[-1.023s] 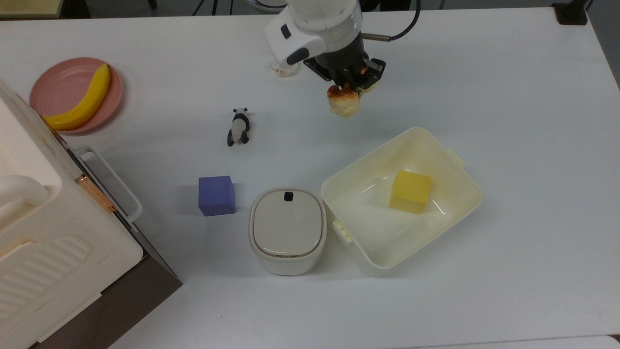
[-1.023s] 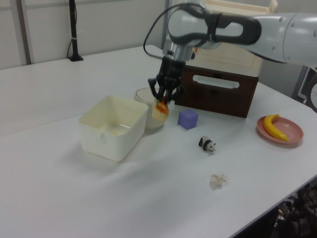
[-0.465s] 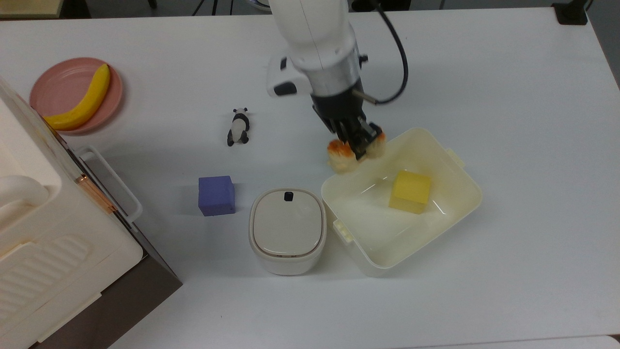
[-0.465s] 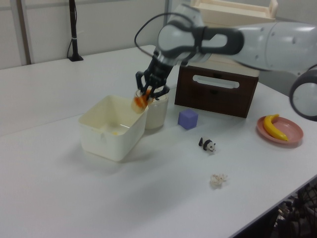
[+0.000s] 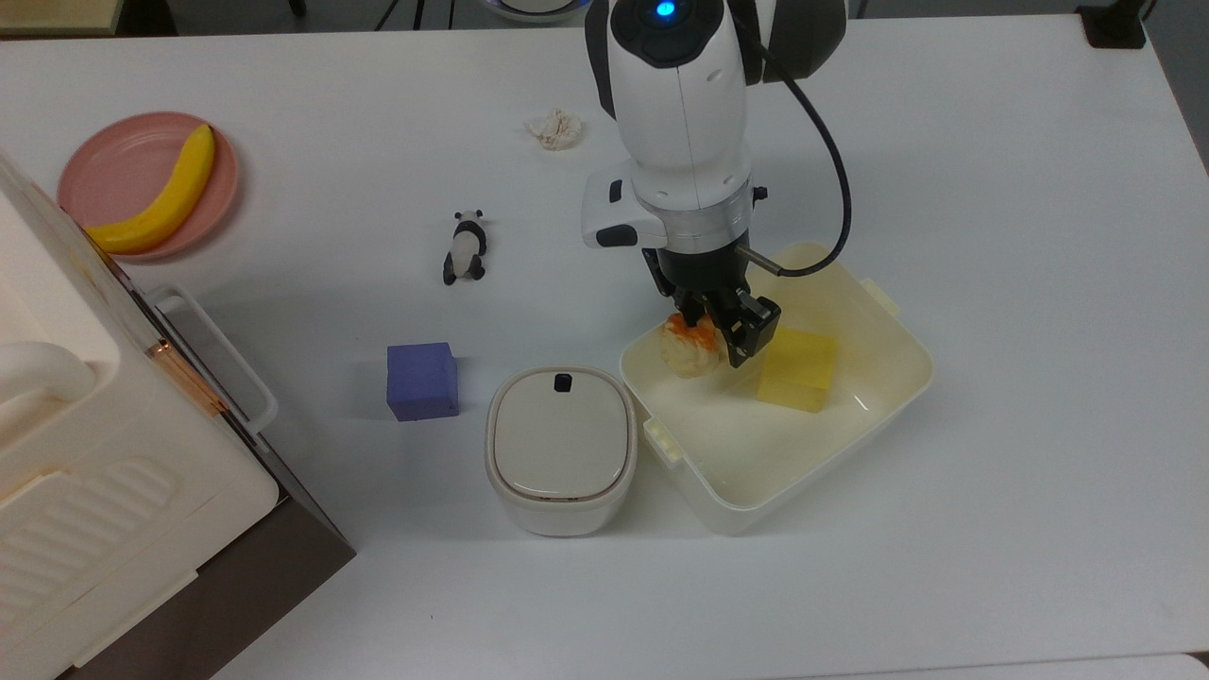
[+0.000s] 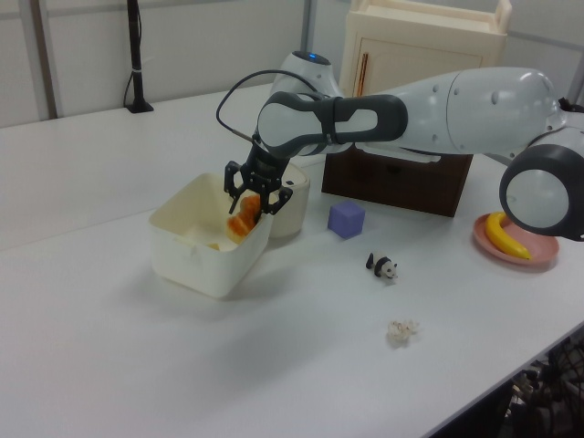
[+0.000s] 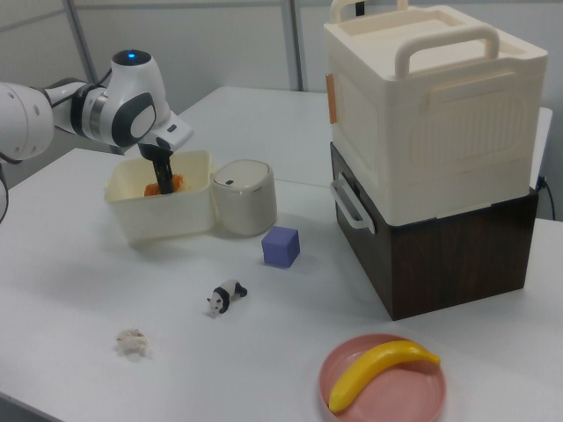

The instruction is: Put the bread in the basket

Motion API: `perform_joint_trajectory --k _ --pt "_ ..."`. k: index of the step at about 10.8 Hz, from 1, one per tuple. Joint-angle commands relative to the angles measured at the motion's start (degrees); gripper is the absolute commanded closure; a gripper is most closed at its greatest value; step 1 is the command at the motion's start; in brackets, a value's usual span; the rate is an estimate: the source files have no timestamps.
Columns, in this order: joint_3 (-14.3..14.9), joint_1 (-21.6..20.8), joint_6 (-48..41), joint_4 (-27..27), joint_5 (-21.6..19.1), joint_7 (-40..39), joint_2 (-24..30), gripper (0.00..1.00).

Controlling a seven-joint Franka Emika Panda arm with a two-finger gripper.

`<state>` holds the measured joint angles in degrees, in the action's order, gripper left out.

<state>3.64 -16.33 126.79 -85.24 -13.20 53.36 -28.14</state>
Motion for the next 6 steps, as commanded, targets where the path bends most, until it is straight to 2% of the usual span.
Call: perform_joint_trajectory --k 1,4,6 --pt "1.1 -0.2 -1.97 0.6 1.33 0.53 1.93 0.0" --pt "1.11 1.03 -11.17 0.6 0.98 -7.01 6.41 0.0" --pt "1.19 1.65 -23.11 0.52 1.24 -17.63 8.27 0.0"
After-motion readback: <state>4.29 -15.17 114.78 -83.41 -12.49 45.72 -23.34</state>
